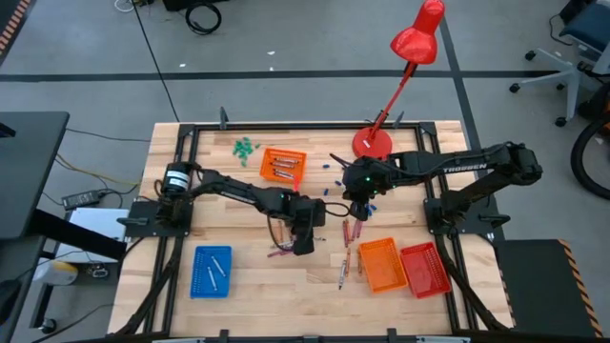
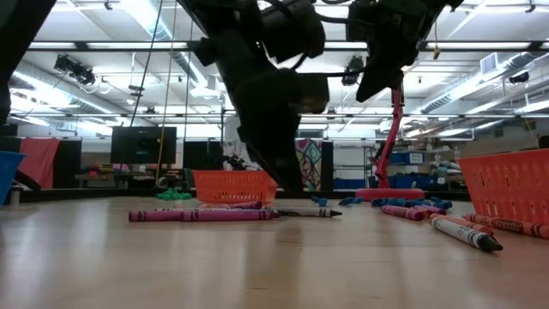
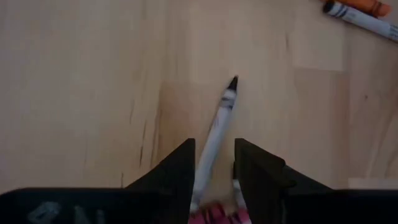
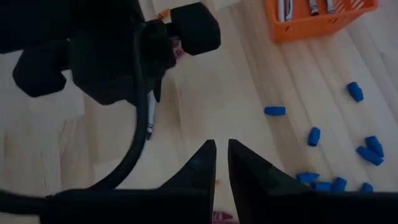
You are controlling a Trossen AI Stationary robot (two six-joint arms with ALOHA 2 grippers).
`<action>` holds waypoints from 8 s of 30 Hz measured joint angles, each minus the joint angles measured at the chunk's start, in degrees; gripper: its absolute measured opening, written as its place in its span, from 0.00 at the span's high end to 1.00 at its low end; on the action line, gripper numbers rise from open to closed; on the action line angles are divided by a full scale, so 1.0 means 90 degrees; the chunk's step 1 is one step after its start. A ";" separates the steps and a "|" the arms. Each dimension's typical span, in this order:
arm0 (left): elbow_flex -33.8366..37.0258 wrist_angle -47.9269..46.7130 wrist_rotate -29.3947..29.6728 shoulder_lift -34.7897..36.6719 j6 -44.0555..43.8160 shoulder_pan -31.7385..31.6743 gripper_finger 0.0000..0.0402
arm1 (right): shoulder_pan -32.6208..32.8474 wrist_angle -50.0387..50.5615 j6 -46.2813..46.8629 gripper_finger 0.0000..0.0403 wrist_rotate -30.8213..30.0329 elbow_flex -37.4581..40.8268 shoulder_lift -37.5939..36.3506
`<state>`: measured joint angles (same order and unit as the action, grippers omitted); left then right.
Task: Sort crayons
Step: Put the black crayon into the top orange bin, then put the red crayon into the red bin
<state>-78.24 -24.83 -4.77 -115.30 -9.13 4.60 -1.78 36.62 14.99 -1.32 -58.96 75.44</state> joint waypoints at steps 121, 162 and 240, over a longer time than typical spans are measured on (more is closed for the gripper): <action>0.0618 -0.1308 0.3887 0.1526 -1.1901 -0.2161 0.91 | 0.0540 0.0219 0.0351 0.88 -0.0724 -0.0002 -0.0525; 0.0618 -0.0191 0.3663 0.1568 -0.2560 0.0422 0.72 | 0.0578 0.1249 0.1089 0.88 0.0177 0.0019 -0.0455; 0.2918 -0.1831 0.4177 0.4927 -0.4031 0.2144 0.87 | -0.0065 0.0613 0.3219 0.59 -0.0206 -0.0776 0.3487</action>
<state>-51.99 -41.31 32.82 -70.96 -45.41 23.90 -2.36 42.14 43.96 -3.17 -65.94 106.83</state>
